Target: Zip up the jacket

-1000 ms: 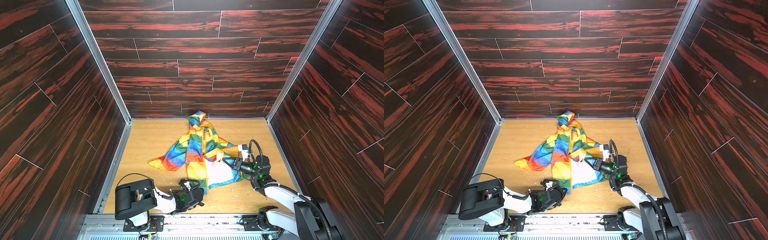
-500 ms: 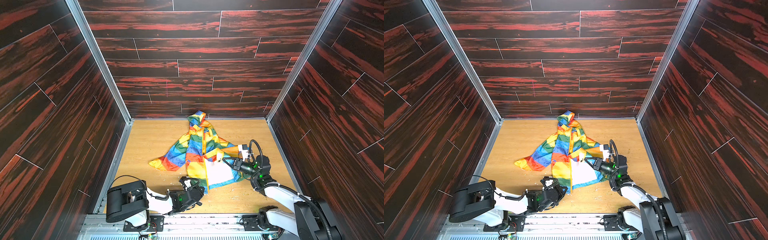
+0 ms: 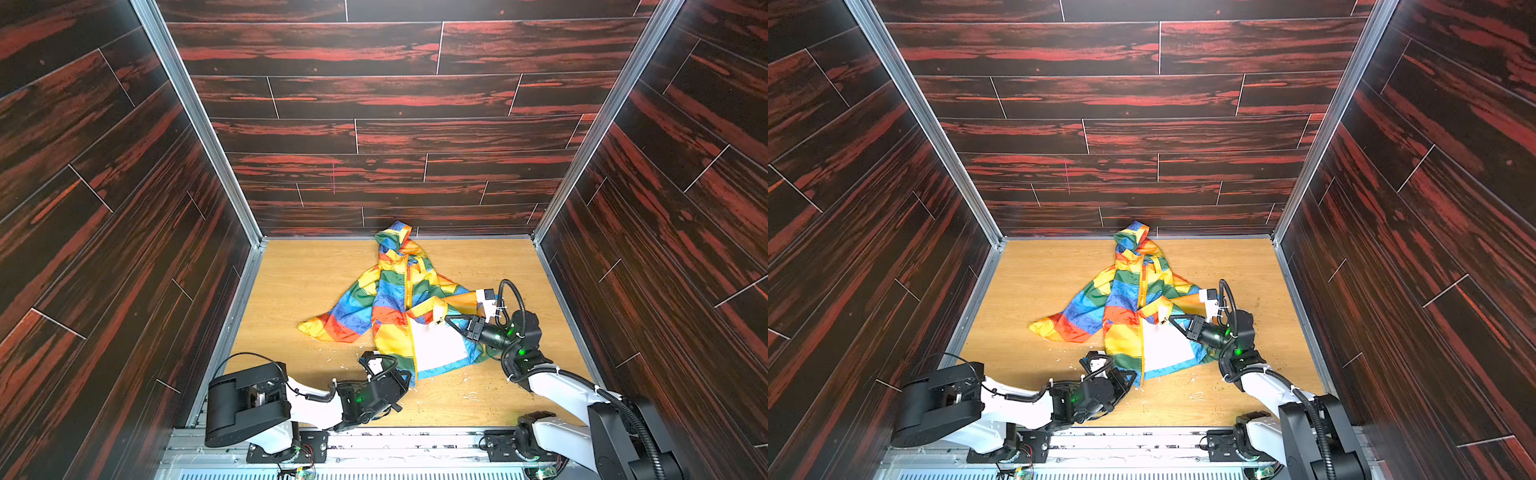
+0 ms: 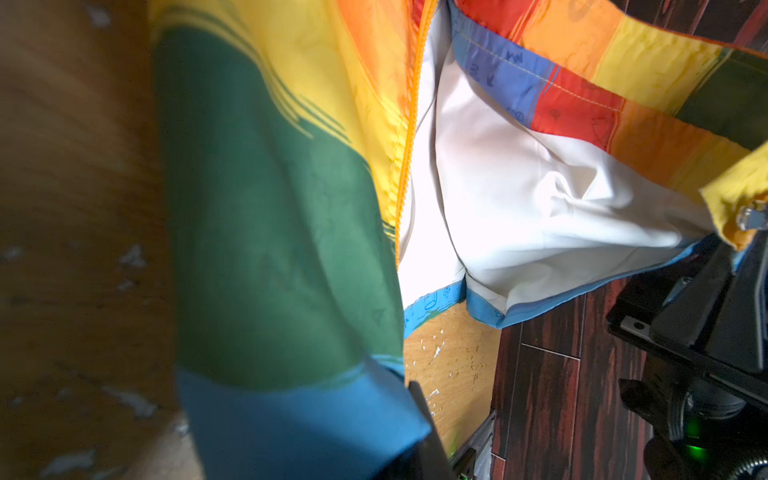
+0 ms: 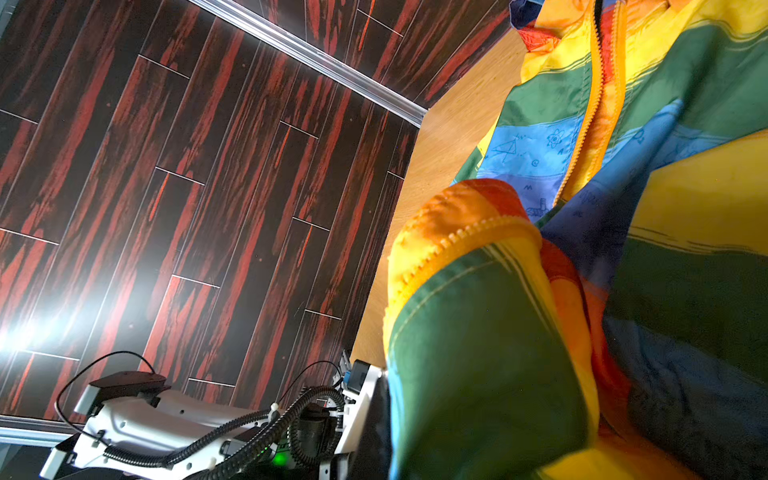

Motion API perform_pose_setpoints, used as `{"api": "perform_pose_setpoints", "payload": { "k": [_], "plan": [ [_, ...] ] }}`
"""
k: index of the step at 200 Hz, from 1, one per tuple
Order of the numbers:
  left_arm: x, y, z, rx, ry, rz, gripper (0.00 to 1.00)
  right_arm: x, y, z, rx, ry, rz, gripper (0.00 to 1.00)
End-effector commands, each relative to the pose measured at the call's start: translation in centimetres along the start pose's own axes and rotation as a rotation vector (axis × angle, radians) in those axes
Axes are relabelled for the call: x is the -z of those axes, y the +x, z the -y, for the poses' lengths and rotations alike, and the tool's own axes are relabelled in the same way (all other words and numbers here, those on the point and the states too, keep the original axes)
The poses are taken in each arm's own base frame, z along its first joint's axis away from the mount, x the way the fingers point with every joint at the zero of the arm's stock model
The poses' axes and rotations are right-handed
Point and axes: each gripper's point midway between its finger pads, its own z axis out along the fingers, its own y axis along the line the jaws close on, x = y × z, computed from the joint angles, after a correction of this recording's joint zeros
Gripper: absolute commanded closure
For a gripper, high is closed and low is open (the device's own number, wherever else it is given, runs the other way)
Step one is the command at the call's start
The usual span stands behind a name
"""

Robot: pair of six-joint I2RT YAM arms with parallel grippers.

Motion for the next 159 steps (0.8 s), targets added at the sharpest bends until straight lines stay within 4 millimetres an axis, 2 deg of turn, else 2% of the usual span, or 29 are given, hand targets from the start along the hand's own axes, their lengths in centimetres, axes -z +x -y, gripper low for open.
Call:
{"api": "perform_pose_setpoints", "payload": {
  "k": [1, 29, 42, 47, 60, 77, 100, 108, 118, 159],
  "plan": [
    [-0.6, 0.7, -1.0, 0.064, -0.007, -0.026, 0.86, 0.1, -0.1, -0.3, 0.016, -0.017, 0.002, 1.00],
    [-1.7, 1.7, -2.3, 0.117, 0.000, -0.065, 0.80, 0.1, 0.0, -0.3, 0.016, -0.019, 0.000, 1.00],
    [-1.9, 2.0, -2.3, 0.141, 0.019, -0.082, 0.72, 0.1, 0.0, -0.4, 0.018, -0.019, -0.001, 1.00],
    [-2.2, 2.1, -3.1, 0.140, 0.001, -0.084, 0.68, 0.1, 0.0, -0.4, 0.018, -0.019, 0.000, 1.00],
    [-2.4, 2.4, -3.3, 0.151, 0.002, -0.094, 0.58, 0.1, 0.0, -0.4, 0.021, -0.018, 0.000, 1.00],
    [-2.6, 2.7, -3.2, 0.146, -0.003, -0.099, 0.52, 0.2, -0.1, -0.4, 0.022, -0.016, 0.004, 1.00],
    [-2.3, 2.5, -3.2, 0.130, -0.023, -0.092, 0.50, 0.2, 0.0, -0.4, 0.021, -0.017, 0.003, 1.00],
    [-2.2, 2.3, -3.8, 0.120, -0.047, -0.081, 0.50, 0.2, 0.0, -0.4, 0.020, -0.016, 0.005, 1.00],
    [-1.9, 2.1, -3.0, 0.120, -0.036, -0.075, 0.51, 0.3, 0.0, -0.5, 0.021, -0.018, 0.005, 1.00],
    [-1.5, 1.5, -3.5, 0.096, -0.082, -0.045, 0.59, 0.2, 0.0, -0.6, 0.021, -0.019, 0.006, 1.00]
  ]
}}
